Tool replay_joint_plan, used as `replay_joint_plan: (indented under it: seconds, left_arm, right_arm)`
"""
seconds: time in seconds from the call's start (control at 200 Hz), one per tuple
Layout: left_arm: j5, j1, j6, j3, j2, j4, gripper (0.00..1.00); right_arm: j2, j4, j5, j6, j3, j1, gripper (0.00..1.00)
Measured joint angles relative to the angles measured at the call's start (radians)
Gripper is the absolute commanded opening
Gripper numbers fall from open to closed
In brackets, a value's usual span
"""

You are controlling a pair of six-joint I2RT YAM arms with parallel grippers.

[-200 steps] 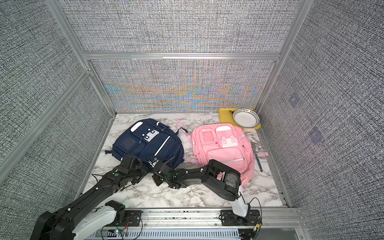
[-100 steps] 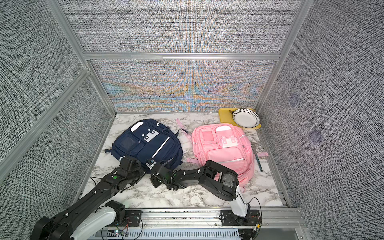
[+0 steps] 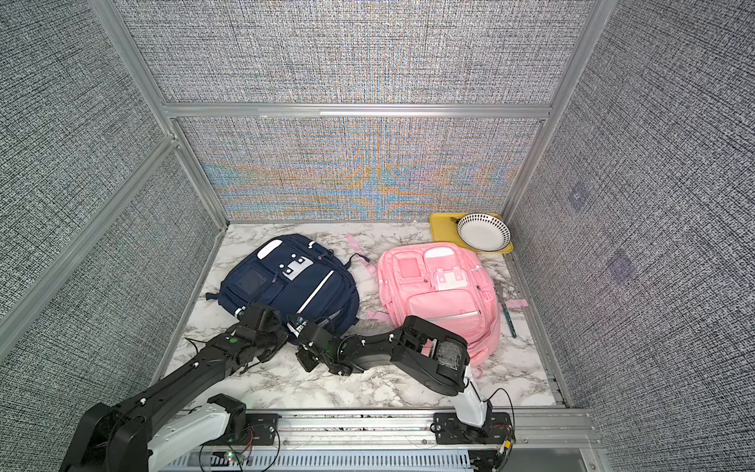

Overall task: Zip up the backpack
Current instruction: Zip the zipper on the backpack.

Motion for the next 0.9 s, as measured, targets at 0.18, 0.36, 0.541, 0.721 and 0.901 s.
replay_joint_plan:
  seconds: [0.18,0.36,0.541,0.721,0.901]
  left_arm:
    - [0.025,0.018,0.008,-0.003,-0.007,0.0,0.0]
    - [0.055,0.037,0.027,-0.006,-0.029,-0.014,0.0]
    - [0.094,0.058,0.048,-0.006,-0.034,-0.013,0.0]
    - [0.14,0.075,0.068,-0.004,-0.015,0.006,0.0]
    - [0.081,0.093,0.09,0.0,-0.012,-0.014,0.0]
  right_arm:
    - [-0.02,0.003,-0.005,-0.006,-0.024,-0.003,0.0]
    - [-0.041,0.015,-0.023,-0.007,-0.055,-0.017,0.0]
    - [-0.055,0.028,-0.048,-0.011,-0.074,-0.035,0.0]
    - [-0.073,0.031,-0.084,-0.014,-0.095,-0.06,0.0]
    - [-0.089,-0.006,-0.188,0.007,-0.103,-0.12,0.0]
